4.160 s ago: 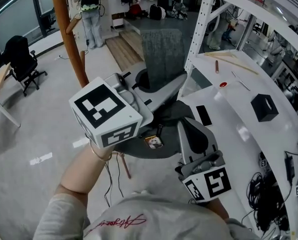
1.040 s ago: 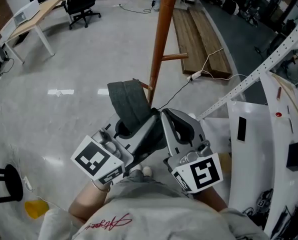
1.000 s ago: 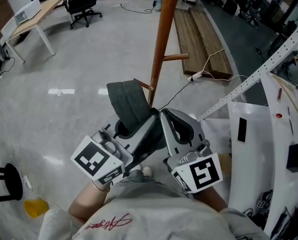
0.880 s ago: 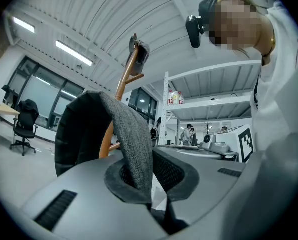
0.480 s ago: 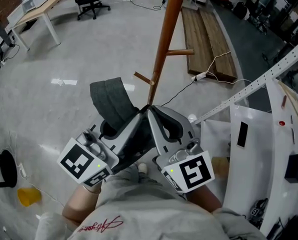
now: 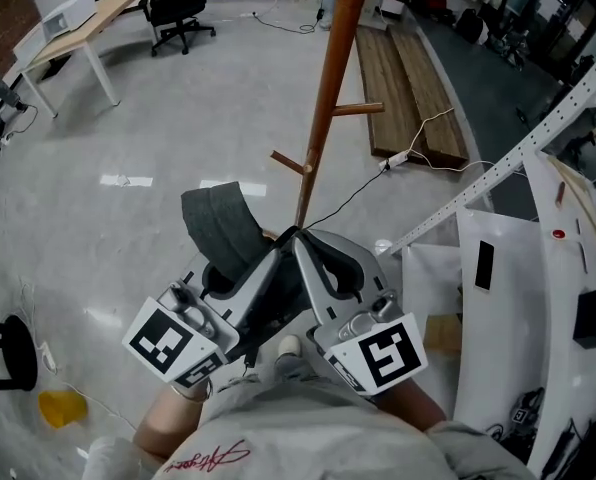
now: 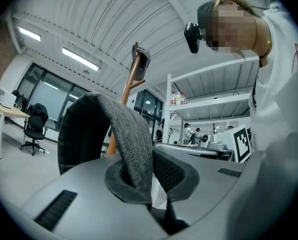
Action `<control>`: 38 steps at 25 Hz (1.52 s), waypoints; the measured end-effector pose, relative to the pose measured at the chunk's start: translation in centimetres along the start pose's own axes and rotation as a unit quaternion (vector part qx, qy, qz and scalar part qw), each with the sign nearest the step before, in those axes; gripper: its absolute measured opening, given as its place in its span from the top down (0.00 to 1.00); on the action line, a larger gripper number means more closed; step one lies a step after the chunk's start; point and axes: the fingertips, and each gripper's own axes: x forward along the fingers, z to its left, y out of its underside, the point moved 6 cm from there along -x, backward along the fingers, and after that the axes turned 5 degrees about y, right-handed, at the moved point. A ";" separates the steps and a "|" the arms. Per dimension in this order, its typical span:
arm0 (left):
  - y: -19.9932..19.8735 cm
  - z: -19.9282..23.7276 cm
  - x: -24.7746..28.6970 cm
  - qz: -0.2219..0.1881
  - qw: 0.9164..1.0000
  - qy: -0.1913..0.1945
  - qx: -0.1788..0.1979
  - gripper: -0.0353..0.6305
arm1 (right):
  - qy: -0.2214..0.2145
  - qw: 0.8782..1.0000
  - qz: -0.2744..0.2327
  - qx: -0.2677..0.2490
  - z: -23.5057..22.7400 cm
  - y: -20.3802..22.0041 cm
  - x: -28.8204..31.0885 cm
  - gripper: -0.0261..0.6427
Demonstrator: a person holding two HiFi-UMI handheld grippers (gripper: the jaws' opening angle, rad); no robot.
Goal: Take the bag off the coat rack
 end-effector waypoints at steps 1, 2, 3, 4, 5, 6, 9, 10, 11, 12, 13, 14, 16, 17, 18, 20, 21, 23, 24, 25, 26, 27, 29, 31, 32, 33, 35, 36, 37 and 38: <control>-0.1 -0.3 -0.6 -0.001 1.000 0.002 0.000 0.89 | 0.002 1.000 0.000 -0.002 0.6 -0.1 -0.3 0.93; -0.2 -0.5 -1.2 -0.003 1.000 0.004 0.001 0.89 | 0.005 1.000 -0.001 -0.003 1.2 -0.2 -0.6 0.93; -0.4 -0.9 -1.8 -0.004 1.000 0.007 0.001 0.89 | 0.009 1.000 -0.001 -0.003 1.9 -0.3 -0.9 0.93; -0.6 -1.3 -2.6 -0.006 1.000 0.010 0.002 0.89 | 0.014 1.000 -0.001 -0.002 2.7 -0.5 -1.3 0.93; -0.8 -1.8 -3.3 -0.006 1.000 0.013 0.004 0.89 | 0.018 1.000 -0.002 -0.001 3.6 -0.7 -1.8 0.93; -1.0 -2.3 -4.2 -0.006 1.000 0.017 0.006 0.89 | 0.022 1.000 -0.003 -0.001 4.5 -0.9 -2.4 0.93; -1.4 -3.8 -6.7 -0.006 1.000 0.025 0.011 0.89 | 0.037 0.999 -0.007 -0.006 7.2 -1.4 -4.1 0.93; -1.5 -4.4 -7.6 -0.005 1.000 0.028 0.013 0.89 | 0.043 0.999 -0.008 -0.006 8.1 -1.5 -4.7 0.93; -1.6 -4.9 -8.5 -0.005 0.999 0.030 0.015 0.89 | 0.049 0.999 -0.008 -0.006 9.1 -1.6 -5.3 0.93; -1.7 -5.5 -9.4 -0.005 0.999 0.033 0.017 0.89 | 0.054 0.998 -0.010 -0.007 10.0 -1.8 -5.9 0.93; -1.8 -6.0 -10.2 -0.004 0.999 0.037 0.020 0.89 | 0.058 0.998 -0.011 -0.008 10.9 -1.9 -6.5 0.93; -1.9 -6.4 -11.0 -0.001 0.999 0.041 0.023 0.89 | 0.061 0.998 -0.013 -0.011 11.9 -2.1 -7.0 0.93; -2.1 -7.3 -12.4 0.007 0.998 0.049 0.028 0.89 | 0.066 0.998 -0.014 -0.016 13.6 -2.3 -7.9 0.93; -2.2 -7.7 -13.0 0.012 0.998 0.053 0.028 0.89 | 0.069 0.997 -0.013 -0.017 14.3 -2.3 -8.4 0.93; -2.2 -8.1 -13.6 0.015 0.998 0.056 0.026 0.89 | 0.072 0.997 -0.012 -0.018 15.0 -2.4 -8.9 0.93; -2.2 -9.0 -14.8 0.017 0.998 0.061 0.024 0.89 | 0.075 0.997 -0.009 -0.016 16.3 -2.5 -9.7 0.93; -2.3 -9.4 -15.3 0.017 0.998 0.062 0.023 0.89 | 0.076 0.997 -0.008 -0.015 16.8 -2.5 -10.1 0.93; -2.3 -10.1 -16.1 0.016 0.998 0.063 0.020 0.89 | 0.074 0.997 -0.007 -0.012 17.5 -2.6 -10.7 0.93; -2.3 -10.4 -16.4 0.016 0.998 0.063 0.019 0.89 | 0.072 0.997 -0.008 -0.010 17.7 -2.7 -10.9 0.93; -2.3 -10.7 -16.7 0.015 0.998 0.063 0.016 0.89 | 0.070 0.997 -0.009 -0.008 17.9 -2.7 -11.1 0.93; -2.2 -10.9 -16.9 0.014 0.998 0.063 0.013 0.89 | 0.068 0.998 -0.009 -0.006 18.1 -2.6 -11.1 0.93; -2.2 -11.1 -17.2 0.013 0.998 0.064 0.010 0.89 | 0.065 0.998 -0.008 -0.006 18.3 -2.6 -11.2 0.93; -2.1 -11.6 -17.5 0.012 0.998 0.067 0.008 0.89 | 0.059 0.998 -0.006 -0.008 18.6 -2.6 -11.4 0.93; -2.0 -12.2 -17.6 0.014 0.998 0.068 0.011 0.89 | 0.054 0.999 -0.005 -0.006 18.8 -2.6 -11.7 0.93; -1.9 -12.4 -17.6 0.015 0.998 0.067 0.013 0.89 | 0.052 0.999 -0.005 -0.005 18.8 -2.6 -11.8 0.93; -1.8 -12.6 -17.5 0.015 0.998 0.065 0.015 0.89 | 0.050 0.999 -0.005 -0.005 18.8 -2.6 -12.0 0.93; -1.6 -12.7 -17.1 0.014 0.998 0.059 0.011 0.89 | 0.046 0.999 -0.007 -0.005 18.7 -2.6 -12.2 0.93; -1.6 -12.8 -16.9 0.013 0.998 0.056 0.007 0.89 | 0.045 0.999 -0.009 -0.004 18.6 -2.7 -12.4 0.93; -1.5 -12.9 -16.6 0.013 0.998 0.054 0.005 0.89 | 0.044 0.999 -0.013 -0.002 18.4 -2.8 -12.7 0.93; -1.5 -13.1 -16.4 0.012 0.999 0.052 0.003 0.89 | 0.043 0.999 -0.018 0.001 18.3 -2.9 -12.9 0.93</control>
